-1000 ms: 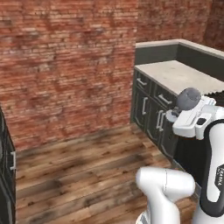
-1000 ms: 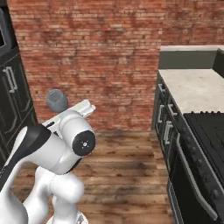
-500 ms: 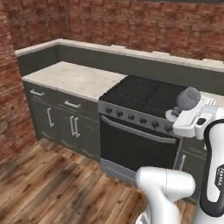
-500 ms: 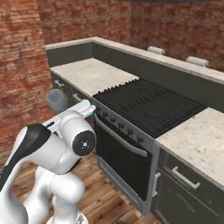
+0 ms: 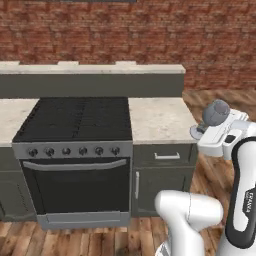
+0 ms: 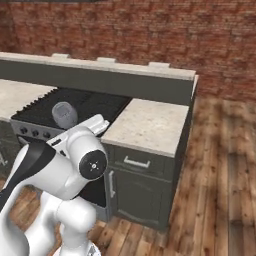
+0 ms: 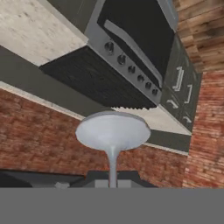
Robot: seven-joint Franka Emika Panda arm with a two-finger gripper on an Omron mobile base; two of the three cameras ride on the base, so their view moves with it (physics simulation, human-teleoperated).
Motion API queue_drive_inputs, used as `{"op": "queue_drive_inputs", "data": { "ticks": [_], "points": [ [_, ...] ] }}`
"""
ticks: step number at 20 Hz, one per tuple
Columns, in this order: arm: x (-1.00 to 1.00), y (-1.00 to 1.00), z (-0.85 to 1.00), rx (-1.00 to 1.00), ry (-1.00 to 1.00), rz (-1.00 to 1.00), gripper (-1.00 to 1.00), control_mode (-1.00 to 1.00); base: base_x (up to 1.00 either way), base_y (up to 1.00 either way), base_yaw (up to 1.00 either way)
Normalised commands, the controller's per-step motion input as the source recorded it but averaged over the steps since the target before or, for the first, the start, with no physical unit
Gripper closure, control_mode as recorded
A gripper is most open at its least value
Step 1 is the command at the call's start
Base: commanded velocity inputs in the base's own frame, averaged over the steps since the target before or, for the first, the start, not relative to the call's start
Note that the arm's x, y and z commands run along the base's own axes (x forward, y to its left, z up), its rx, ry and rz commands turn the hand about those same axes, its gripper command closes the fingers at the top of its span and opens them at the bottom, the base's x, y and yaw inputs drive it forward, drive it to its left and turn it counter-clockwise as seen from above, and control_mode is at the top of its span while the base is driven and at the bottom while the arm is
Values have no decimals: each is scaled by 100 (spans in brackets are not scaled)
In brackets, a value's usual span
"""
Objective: Retrieve the wine glasses from the counter and place one next to each plate.
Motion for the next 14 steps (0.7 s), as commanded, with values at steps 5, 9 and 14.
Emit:
{"op": "queue_drive_inputs", "data": {
  "ticks": [5, 9, 14],
  "points": [
    [0, 0, 0, 0, 0, 0, 100, 100, 40, -100, -19],
    [0, 0, 0, 0, 0, 0, 100, 100, 6, -100, -15],
    [0, 0, 0, 0, 0, 0, 100, 100, 1, -100, -15]
  ]
}}
